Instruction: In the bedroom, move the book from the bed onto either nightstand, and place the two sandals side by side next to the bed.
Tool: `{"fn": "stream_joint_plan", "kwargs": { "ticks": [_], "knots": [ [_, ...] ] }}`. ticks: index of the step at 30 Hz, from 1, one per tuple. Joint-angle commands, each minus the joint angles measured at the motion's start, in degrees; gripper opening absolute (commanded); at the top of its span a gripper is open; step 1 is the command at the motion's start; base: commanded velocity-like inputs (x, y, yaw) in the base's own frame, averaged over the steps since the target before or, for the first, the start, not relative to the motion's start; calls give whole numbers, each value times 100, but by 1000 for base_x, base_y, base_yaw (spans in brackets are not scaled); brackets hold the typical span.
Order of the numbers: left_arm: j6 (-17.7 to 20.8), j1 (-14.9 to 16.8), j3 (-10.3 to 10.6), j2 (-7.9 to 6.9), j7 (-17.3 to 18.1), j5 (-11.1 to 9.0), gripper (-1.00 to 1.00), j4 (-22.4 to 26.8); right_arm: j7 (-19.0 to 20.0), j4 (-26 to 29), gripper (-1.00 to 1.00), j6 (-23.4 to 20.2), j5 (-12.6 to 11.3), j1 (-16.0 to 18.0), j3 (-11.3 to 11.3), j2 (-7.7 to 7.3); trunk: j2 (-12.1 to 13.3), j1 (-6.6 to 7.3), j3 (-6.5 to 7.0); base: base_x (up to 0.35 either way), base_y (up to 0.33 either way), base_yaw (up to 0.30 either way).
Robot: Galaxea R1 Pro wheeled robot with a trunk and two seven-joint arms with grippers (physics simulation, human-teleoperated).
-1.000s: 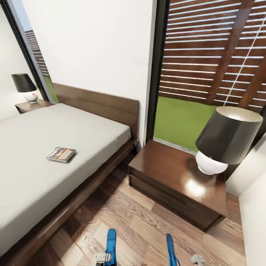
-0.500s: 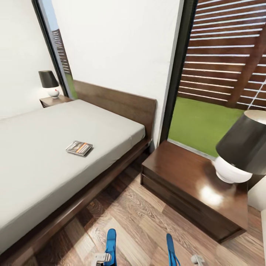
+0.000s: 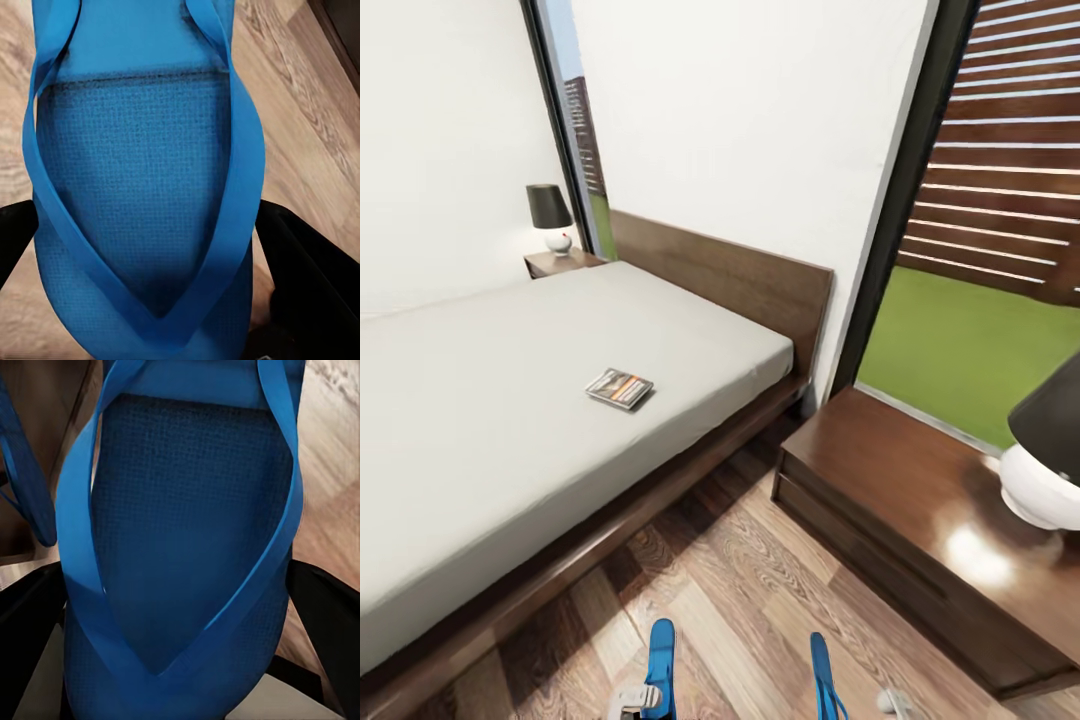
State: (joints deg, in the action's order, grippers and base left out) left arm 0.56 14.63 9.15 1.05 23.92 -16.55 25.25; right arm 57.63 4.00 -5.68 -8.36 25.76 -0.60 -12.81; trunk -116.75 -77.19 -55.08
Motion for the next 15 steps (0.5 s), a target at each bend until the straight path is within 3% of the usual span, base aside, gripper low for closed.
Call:
{"fn": "stream_joint_plan", "kwargs": {
  "ticks": [1, 15],
  "knots": [
    [6, 4, 25, -2, 7, -47, -100, -3, 29, 4, -100, -65, -51, 0, -8, -2, -2, 1, -8, 0, 0, 270],
    [5, 4, 34, 0, 7, -23, -100, -3, 29, 4, -100, -65, -52, 0, -4, -2, -2, 1, -50, 0, 0, 271]
  ]
}}
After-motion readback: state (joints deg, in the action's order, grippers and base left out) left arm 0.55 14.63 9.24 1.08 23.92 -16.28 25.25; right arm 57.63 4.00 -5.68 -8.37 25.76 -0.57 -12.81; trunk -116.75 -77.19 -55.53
